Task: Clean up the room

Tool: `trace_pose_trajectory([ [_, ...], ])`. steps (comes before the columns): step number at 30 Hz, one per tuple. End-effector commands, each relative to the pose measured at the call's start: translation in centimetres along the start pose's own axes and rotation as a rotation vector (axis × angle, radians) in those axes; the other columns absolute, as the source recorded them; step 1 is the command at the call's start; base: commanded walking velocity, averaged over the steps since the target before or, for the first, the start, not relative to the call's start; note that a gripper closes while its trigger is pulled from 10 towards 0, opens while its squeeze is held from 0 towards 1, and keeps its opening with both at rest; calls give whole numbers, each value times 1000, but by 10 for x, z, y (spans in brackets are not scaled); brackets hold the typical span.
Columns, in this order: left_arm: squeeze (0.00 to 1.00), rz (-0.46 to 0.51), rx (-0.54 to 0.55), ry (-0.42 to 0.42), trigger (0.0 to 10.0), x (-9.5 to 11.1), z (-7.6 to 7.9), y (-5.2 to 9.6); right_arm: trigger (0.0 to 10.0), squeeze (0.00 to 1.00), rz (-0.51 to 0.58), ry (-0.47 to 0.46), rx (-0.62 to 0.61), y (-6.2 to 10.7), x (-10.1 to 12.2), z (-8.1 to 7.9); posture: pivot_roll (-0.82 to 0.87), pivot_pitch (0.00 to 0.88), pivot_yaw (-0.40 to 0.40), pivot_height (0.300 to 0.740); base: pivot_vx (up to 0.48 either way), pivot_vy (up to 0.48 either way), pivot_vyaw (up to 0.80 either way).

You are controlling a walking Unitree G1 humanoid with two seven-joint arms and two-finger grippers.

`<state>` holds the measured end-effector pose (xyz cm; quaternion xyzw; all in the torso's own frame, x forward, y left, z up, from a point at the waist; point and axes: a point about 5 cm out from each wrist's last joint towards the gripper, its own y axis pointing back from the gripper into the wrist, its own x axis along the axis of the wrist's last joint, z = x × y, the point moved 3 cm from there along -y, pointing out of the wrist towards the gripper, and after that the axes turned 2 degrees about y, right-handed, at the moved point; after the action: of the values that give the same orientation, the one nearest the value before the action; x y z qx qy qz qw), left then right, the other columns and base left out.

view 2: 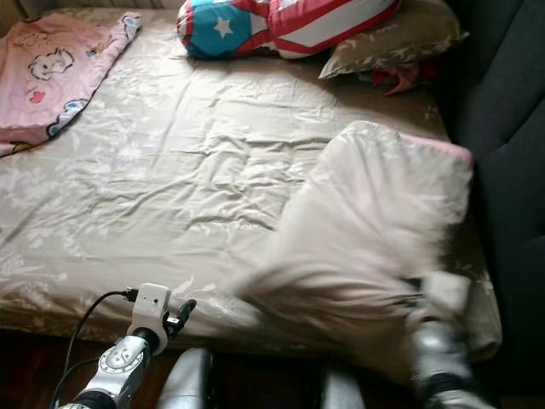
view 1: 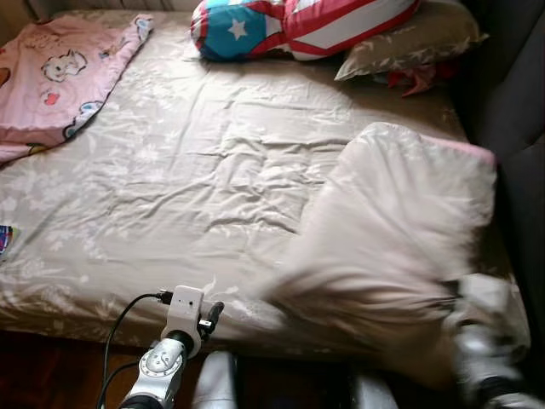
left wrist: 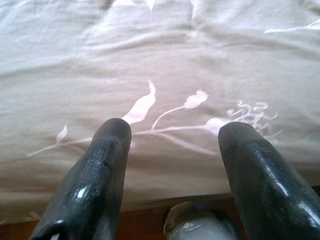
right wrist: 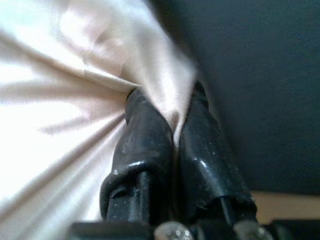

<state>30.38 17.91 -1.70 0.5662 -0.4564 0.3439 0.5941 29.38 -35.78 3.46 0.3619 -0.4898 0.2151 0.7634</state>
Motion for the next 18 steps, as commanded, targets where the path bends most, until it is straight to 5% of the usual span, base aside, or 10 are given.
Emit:
trace_pose_trajectory([
  [1,0,-40,-1,10,10000,-9,-1,3,0,0,125,-35,-150,-7,35,36,-8,191,5,641,0,0,0],
  [4,0,-40,-7,8,10000,-7,2,1,0,0,157,-30,-221,-9,46,58,-11,191,11,641,0,0,0],
  [8,0,-42,-12,5,10000,-6,3,0,0,0,138,-8,-204,-10,43,56,-12,191,13,641,0,0,0],
  [9,0,-43,-12,5,10000,-6,3,0,1569,0,132,-1,-201,-10,41,54,-9,191,14,641,0,0,0],
  [10,0,-43,-13,5,10000,-6,3,0,10000,0,108,-4,-169,-9,33,46,-7,191,14,641,0,0,0],
  [18,0,-53,-17,7,10000,-7,2,0,10000,0,7,-95,-9,0,-2,7,0,187,14,641,0,0,0],
])
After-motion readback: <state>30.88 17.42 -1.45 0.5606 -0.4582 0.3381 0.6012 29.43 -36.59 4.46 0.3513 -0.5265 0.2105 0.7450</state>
